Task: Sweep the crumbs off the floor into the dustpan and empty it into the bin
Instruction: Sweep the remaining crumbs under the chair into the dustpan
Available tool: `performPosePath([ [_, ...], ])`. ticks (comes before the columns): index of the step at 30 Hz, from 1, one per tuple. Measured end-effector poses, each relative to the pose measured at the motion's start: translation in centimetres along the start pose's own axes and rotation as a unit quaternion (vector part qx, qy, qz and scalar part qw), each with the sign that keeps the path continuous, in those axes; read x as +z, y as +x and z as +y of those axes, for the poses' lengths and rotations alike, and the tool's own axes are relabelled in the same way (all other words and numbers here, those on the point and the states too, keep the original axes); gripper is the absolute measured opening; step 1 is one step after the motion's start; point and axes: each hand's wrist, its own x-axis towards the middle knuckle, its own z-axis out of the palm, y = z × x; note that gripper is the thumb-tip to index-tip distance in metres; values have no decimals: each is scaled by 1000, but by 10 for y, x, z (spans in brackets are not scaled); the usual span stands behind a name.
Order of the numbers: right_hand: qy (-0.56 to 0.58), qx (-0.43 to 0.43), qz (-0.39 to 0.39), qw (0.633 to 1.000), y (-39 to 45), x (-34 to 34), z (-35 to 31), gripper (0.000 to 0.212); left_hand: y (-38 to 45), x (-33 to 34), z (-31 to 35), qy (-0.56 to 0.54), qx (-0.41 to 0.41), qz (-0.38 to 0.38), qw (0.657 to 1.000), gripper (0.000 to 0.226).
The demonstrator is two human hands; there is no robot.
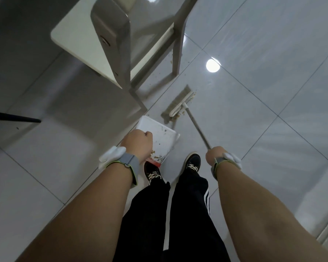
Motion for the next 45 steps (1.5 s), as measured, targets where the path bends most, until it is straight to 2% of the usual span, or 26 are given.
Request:
performPosePath([
  [3, -150, -30, 29, 988, -9, -9, 36, 34, -4, -7, 0, -7, -14, 0, 1000, 50],
  [7, -173, -99, 38, 979, -31, -4, 28, 34, -7, -5, -1, 2, -31, 7, 1000, 54],
  [10, -184, -134, 4, 974, -38, 10, -1, 31, -7, 1, -11, 16, -38, 9, 999, 57],
  [13, -212, -123, -53, 968, -38, 27, -29, 27, -7, -2, -26, 21, -39, 34, 998, 53],
  [15, -226, -99, -54, 967, -36, 33, -34, 23, -6, -2, -33, 21, -31, 35, 999, 54],
  [18, -214, -62, -34, 974, -29, 33, -14, 13, -7, -3, -41, 25, -21, 41, 999, 57],
  [19, -202, -49, -24, 978, -27, 31, -4, 19, -8, -2, -43, 32, -20, 41, 998, 57],
  [21, -207, -64, 11, 976, -27, 22, 14, 27, -11, 0, -42, 48, -26, 37, 998, 53],
  [24, -269, -84, 77, 957, -27, 0, 29, 22, -15, -5, -34, 68, -32, 20, 997, 50],
  [27, -295, -113, 102, 943, -36, -13, 34, 20, -20, -13, -25, 83, -33, 5, 996, 52],
  [32, -320, -127, 75, 936, -39, -12, 8, 16, -21, -18, -15, 117, -17, 18, 993, 54],
  [37, -345, -78, 24, 935, -23, -22, 6, 13, -14, -10, -9, 124, -15, 20, 992, 51],
  [42, -345, -57, 54, 935, 6, -69, 31, 7, -18, 4, 5, 99, -24, -19, 995, 55],
  [45, -322, -63, 67, 942, 20, -98, 39, 11, -19, 8, 19, 77, -32, -47, 995, 42],
])
